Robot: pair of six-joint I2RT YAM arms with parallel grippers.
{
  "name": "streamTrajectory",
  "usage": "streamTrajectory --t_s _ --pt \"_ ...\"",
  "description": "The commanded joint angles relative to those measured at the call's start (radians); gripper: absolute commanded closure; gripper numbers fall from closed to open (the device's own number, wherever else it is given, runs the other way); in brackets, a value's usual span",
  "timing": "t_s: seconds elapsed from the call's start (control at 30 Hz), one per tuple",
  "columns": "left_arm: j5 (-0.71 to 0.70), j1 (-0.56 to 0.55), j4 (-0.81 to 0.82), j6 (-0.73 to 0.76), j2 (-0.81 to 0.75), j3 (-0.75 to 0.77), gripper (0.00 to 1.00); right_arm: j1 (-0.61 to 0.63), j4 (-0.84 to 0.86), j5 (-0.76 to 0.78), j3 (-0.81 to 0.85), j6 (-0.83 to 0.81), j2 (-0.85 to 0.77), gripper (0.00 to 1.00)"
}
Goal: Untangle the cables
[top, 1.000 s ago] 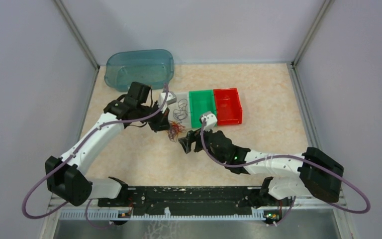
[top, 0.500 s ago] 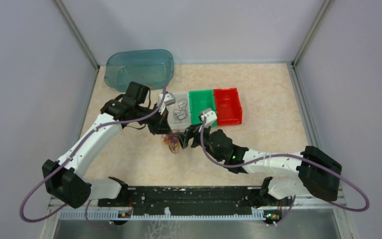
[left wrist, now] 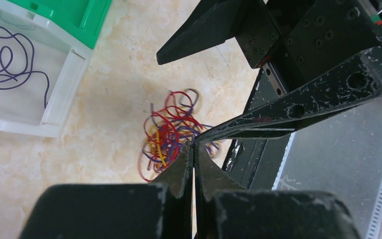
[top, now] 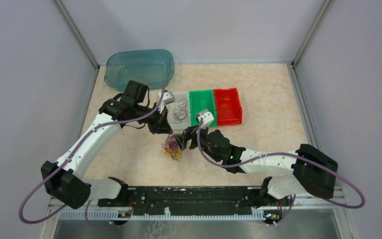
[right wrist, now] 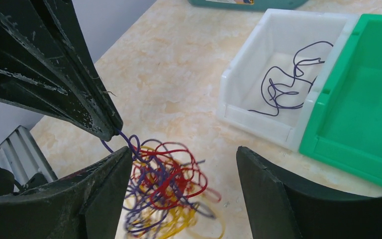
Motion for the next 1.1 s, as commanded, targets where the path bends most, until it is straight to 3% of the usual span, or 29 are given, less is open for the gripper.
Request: streamTrajectory --t_s 0.0,0.77,1.07 --pt "0.042 0.001 -0.003 -0.017 -0.024 0.037 1.0 0.009 0.06 -0.026 0.055 -0.003 0.006 0.23" --pt "0.115 -0.006 -0.031 -0.038 -0.034 0.076 1.0 0.009 0.089 0.061 0.068 -0.041 0.002 0.27" --pt "0.097 -0.009 -0.043 -0.016 -0.044 0.086 1.0 0.009 0.08 0.053 0.034 -0.056 -0.075 0.28"
